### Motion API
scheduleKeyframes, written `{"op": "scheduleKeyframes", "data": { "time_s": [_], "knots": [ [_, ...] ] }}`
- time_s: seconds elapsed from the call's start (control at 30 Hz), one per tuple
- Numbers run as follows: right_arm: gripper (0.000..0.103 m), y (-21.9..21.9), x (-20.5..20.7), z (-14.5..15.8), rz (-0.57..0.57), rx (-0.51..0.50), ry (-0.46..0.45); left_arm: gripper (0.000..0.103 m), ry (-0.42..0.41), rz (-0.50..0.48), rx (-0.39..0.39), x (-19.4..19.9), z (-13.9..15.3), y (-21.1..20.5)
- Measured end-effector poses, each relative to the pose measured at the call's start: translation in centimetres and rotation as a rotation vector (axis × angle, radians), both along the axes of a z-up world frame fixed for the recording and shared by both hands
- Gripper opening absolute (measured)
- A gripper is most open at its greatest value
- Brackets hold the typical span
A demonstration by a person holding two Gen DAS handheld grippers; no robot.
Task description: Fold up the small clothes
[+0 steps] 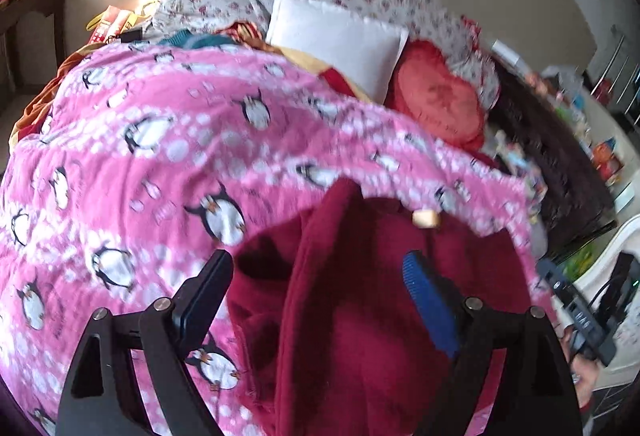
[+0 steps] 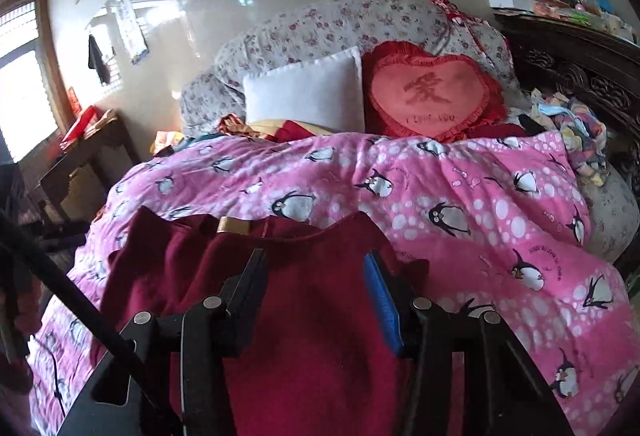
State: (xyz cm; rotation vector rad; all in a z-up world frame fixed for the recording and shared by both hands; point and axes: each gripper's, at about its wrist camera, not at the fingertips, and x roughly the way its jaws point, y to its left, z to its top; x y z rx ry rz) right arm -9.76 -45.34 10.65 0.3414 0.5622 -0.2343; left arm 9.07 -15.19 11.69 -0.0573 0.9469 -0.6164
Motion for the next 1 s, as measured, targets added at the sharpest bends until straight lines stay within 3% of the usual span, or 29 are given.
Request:
{"op": "scheduleKeyframes", "data": {
  "time_s": [0.13, 0.17, 0.23, 0.27, 0.3, 0.4, 0.53, 0.73, 0.8, 0.87, 1.0],
  "knots": [
    [0.054, 0.2, 2.1, -1.3, 0.007, -0.029, 0.065, 0.086, 0.025, 0.011, 0.044, 0.6, -2.9, -1.6],
    [0.047, 0.1, 3.0, -1.8, -0.009, -0.045, 0.093, 0.086, 0.021, 0.013, 0.061, 0.8, -3.4, -2.2],
    [0.032, -0.4, 4.4, -2.6, -0.032, -0.053, 0.136, 0.062, -0.015, 0.021, 0.121, 1.1, -4.1, -3.4],
    [0.032, -0.9, 5.5, -3.4, -0.049, -0.048, 0.173, 0.032, -0.023, 0.027, 0.181, 1.5, -4.7, -4.0],
    [0.032, -1.3, 6.4, -4.2, -0.053, -0.038, 0.206, 0.022, -0.011, 0.026, 0.206, 1.8, -5.3, -4.3],
    [0.032, -2.2, 8.3, -6.1, -0.050, -0.007, 0.232, 0.018, 0.012, 0.040, 0.168, 2.5, -5.6, -3.6],
    [0.033, -1.7, 7.6, -5.5, -0.046, -0.024, 0.201, 0.016, -0.026, 0.071, 0.153, 2.1, -4.4, -1.8],
    [0.036, 1.6, 2.9, -2.2, 0.011, -0.035, 0.113, 0.019, -0.087, 0.046, 0.159, -0.9, -2.8, -1.1],
    [0.036, 3.2, 2.4, -2.0, 0.062, -0.054, 0.115, 0.039, -0.113, 0.036, 0.134, -2.3, -2.3, -1.3],
    [0.036, 4.6, 2.9, -2.3, 0.111, -0.067, 0.135, 0.051, -0.115, 0.017, 0.116, -2.9, -2.3, -1.7],
    [0.037, 5.7, 5.5, -4.0, 0.111, -0.102, 0.170, 0.051, -0.093, 0.022, 0.163, -2.5, -4.2, -3.5]
  ]
}}
